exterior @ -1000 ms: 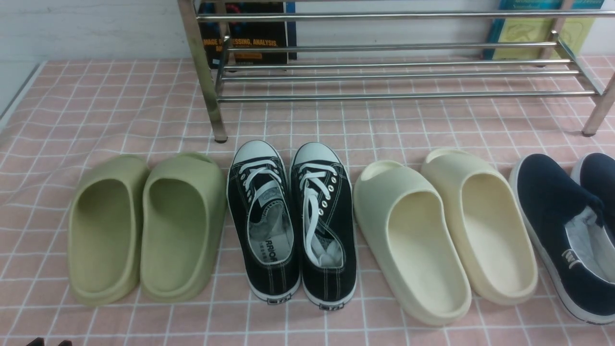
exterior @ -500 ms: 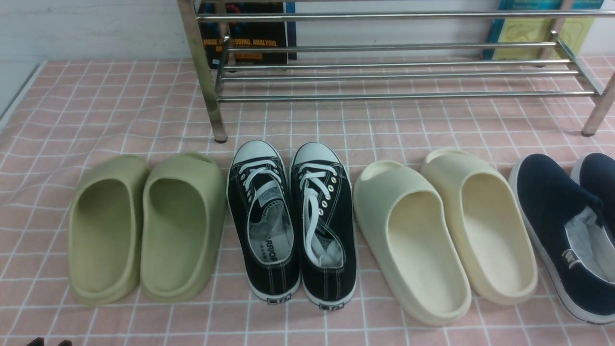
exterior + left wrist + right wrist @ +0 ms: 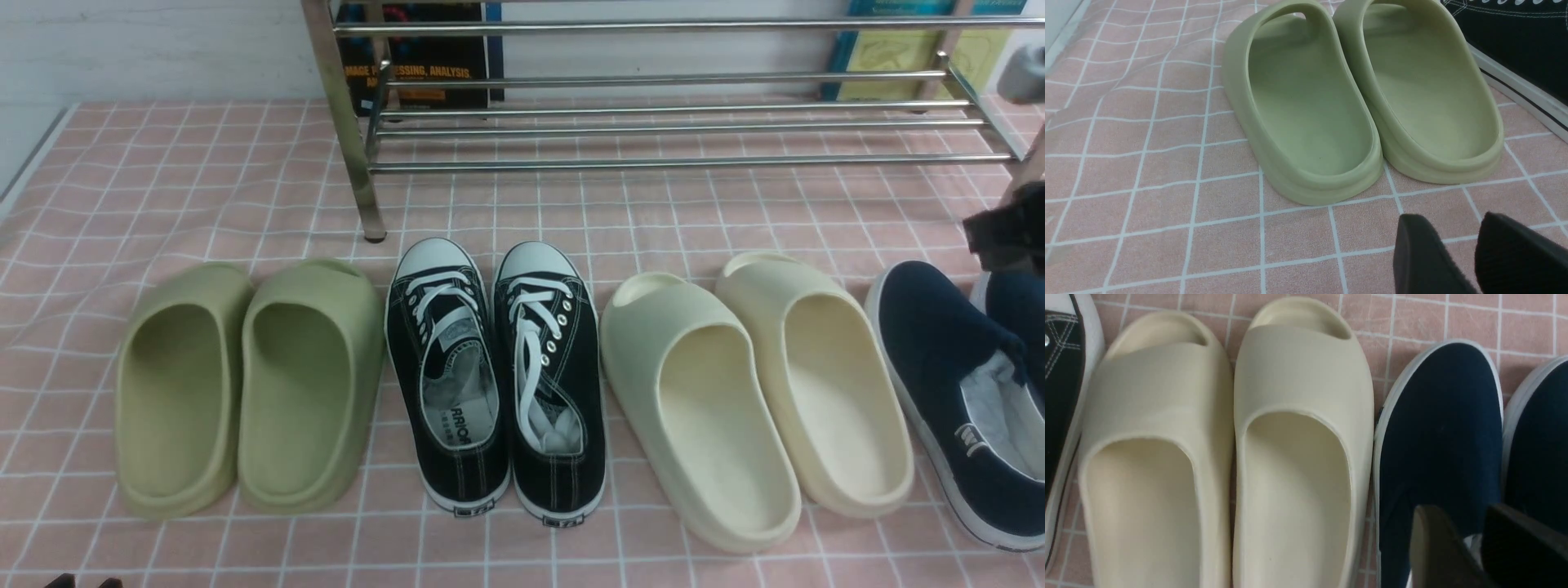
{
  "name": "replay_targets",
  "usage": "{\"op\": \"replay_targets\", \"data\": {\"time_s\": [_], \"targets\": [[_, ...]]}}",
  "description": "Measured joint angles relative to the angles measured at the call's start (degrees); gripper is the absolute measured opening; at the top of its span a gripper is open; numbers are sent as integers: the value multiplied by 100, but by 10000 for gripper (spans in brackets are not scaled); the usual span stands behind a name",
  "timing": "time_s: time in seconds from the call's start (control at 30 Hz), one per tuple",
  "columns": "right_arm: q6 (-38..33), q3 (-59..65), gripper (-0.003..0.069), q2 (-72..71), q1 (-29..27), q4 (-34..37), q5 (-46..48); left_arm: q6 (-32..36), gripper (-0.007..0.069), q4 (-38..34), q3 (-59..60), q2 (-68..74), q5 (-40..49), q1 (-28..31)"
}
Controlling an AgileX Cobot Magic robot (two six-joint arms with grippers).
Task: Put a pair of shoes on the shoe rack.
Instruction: Use the right arm to grab the shoe closest to it
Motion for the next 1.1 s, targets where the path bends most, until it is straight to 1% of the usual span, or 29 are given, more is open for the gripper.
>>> {"op": "replay_targets", "data": {"time_s": [0.1,0.17,0.23,0.27,0.3,0.37,0.47,0.5,0.53,0.57,0.63,0.67,0.7,1.0,1.1], "targets": [[59,-68,377,236,0,-266,312,0,239,0,0,0,0,0],[193,27,430,413,0,-448,483,0,239,0,0,0,0,0],[374,186,448,617,0,-610,500,0,239,0,0,0,0,0],[395,204,448,637,0,-625,490,0,239,0,0,0,0,0],[560,358,442,806,0,-703,357,0,239,0,0,0,0,0],[711,522,421,1009,0,-745,188,0,239,0,0,0,0,0],[872,809,318,1579,0,-702,-138,0,239,0,0,0,0,0],[891,833,274,1710,0,-625,-200,0,239,0,0,0,0,0],[897,838,209,1811,7,-548,-270,0,239,0,0,0,0,0],[897,838,179,1830,6,-510,-299,0,239,0,0,0,0,0],[880,844,71,1821,18,-444,-341,0,239,0,0,0,0,0],[872,844,63,1823,18,-437,-346,0,239,0,0,0,0,0],[827,844,23,1795,23,-395,-361,0,239,0,0,0,0,0],[788,855,22,1672,30,-447,-332,0,239,0,0,0,0,0],[740,574,22,1672,30,-395,-36,0,239,0,0,0,0,0]]}}
